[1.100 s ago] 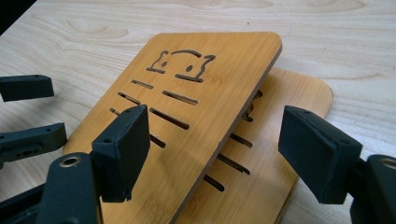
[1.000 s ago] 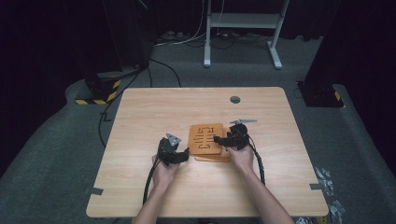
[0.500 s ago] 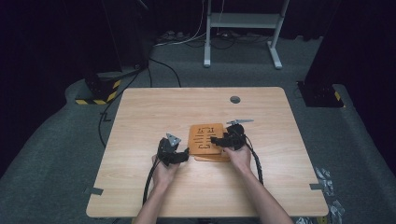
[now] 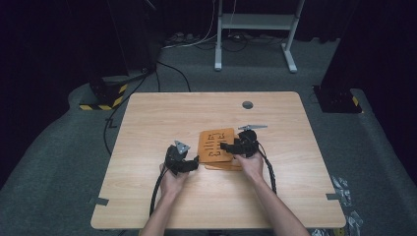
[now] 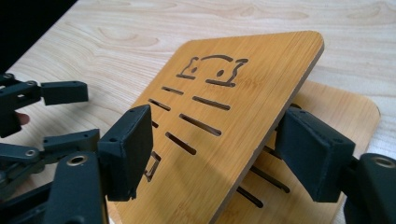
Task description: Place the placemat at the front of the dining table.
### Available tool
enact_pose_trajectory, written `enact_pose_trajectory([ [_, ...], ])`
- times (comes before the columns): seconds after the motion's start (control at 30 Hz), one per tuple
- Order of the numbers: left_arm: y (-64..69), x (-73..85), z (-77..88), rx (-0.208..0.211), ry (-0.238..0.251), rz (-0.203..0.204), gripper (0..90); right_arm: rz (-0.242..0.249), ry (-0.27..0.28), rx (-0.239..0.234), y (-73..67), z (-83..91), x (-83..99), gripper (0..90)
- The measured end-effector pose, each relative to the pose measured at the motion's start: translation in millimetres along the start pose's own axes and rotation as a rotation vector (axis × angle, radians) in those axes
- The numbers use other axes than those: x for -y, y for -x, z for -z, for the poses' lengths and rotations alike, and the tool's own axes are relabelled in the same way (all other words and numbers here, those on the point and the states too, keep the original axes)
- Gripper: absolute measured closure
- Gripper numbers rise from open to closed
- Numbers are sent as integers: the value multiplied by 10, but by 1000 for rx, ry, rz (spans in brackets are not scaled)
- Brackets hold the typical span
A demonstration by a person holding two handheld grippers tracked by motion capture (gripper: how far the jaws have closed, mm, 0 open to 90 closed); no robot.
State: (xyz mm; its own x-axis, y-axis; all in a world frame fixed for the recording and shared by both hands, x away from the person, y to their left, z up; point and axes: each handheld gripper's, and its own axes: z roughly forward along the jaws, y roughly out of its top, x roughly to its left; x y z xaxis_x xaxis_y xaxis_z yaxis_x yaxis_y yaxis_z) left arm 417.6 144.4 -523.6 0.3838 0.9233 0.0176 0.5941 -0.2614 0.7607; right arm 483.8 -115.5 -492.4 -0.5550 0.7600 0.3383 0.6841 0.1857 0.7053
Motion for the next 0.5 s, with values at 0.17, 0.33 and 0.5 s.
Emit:
enact_pose_trajectory([
  [0.17,-5,-1,7,1,-4,-7,258,-1,3,-17,-8,39,-20,321],
  [0.33,-17,5,15,7,-3,-22,240,2,19,-26,-37,83,-49,357],
  [0.5,-10,12,37,22,-6,-37,214,10,24,-37,-80,102,-86,358],
])
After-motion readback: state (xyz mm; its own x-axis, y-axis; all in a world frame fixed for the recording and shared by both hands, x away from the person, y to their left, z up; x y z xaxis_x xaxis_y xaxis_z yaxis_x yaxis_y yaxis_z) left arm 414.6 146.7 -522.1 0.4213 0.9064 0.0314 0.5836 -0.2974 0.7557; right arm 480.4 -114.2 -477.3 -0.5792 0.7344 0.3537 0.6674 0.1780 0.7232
